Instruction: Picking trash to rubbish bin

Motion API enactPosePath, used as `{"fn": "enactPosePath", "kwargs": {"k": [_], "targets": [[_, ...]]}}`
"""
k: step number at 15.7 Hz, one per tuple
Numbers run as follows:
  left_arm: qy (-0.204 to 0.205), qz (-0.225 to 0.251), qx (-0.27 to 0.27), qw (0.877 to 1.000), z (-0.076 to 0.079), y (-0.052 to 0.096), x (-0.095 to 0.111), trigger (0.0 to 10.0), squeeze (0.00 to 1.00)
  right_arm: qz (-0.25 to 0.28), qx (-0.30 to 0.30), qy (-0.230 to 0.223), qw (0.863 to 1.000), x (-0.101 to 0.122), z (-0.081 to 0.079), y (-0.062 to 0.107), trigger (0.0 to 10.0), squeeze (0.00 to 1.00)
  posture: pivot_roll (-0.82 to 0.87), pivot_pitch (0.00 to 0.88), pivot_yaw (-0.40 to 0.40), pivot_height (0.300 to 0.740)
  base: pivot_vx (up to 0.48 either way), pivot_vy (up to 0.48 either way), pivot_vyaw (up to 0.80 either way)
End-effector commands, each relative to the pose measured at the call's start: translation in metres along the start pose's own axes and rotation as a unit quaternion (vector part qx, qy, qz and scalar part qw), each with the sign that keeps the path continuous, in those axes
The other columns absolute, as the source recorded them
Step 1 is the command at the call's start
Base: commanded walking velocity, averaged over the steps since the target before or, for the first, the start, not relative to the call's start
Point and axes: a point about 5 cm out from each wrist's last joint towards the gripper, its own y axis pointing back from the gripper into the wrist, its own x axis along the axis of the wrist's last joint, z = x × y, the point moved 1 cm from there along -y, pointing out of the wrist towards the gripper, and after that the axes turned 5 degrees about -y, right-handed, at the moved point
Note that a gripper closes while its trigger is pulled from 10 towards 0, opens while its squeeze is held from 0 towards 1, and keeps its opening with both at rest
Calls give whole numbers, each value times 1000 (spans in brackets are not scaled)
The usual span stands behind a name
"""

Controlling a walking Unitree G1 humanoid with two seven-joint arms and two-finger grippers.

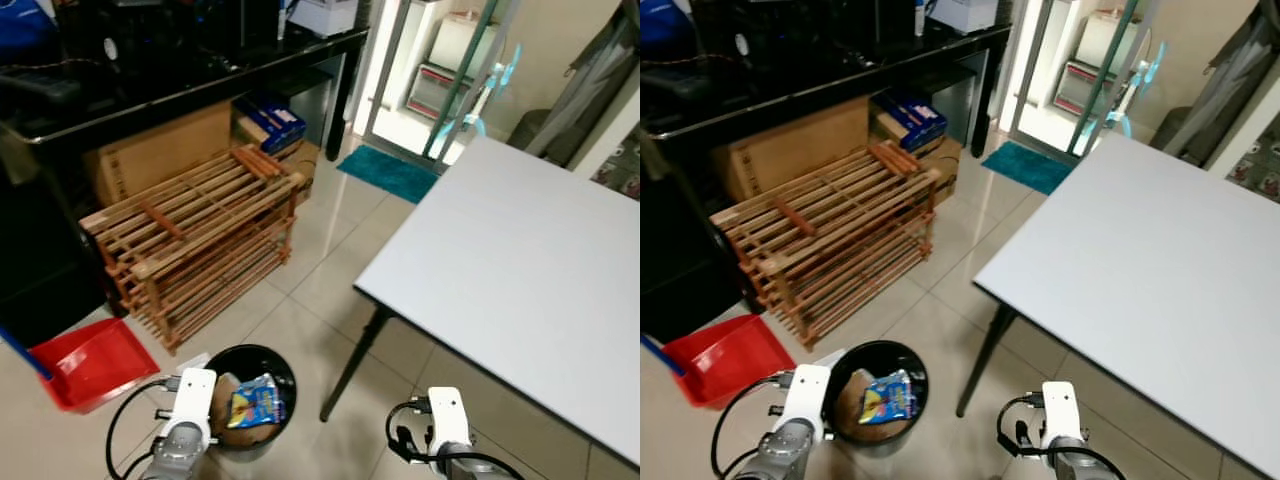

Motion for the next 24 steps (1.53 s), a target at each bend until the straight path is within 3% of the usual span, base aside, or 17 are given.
{"fn": "enactPosePath", "kwargs": {"k": [1,9,14,20,24], "targets": [[4,-7,3,1000,0,0,-2,10000,0,5,-2,-3,1000,3,3,0,10000,0,-26,63,-133,740,0,480,0],[1,-4,1,1000,1,0,-1,10000,0,8,0,-5,1000,4,2,0,10000,0,-25,58,-133,740,0,480,0],[-1,-4,-1,1000,2,0,-2,10000,0,2,1,0,1000,2,2,0,10000,0,-25,53,-132,740,0,480,-800],[0,-5,-1,1000,3,1,-2,10000,0,-4,-1,4,1000,0,3,0,10000,0,-27,62,-135,740,0,480,-264],[1,7,-6,1000,4,0,2,10000,0,2,-8,-4,1000,1,4,0,10000,0,-24,66,-136,740,0,70,0]]}}
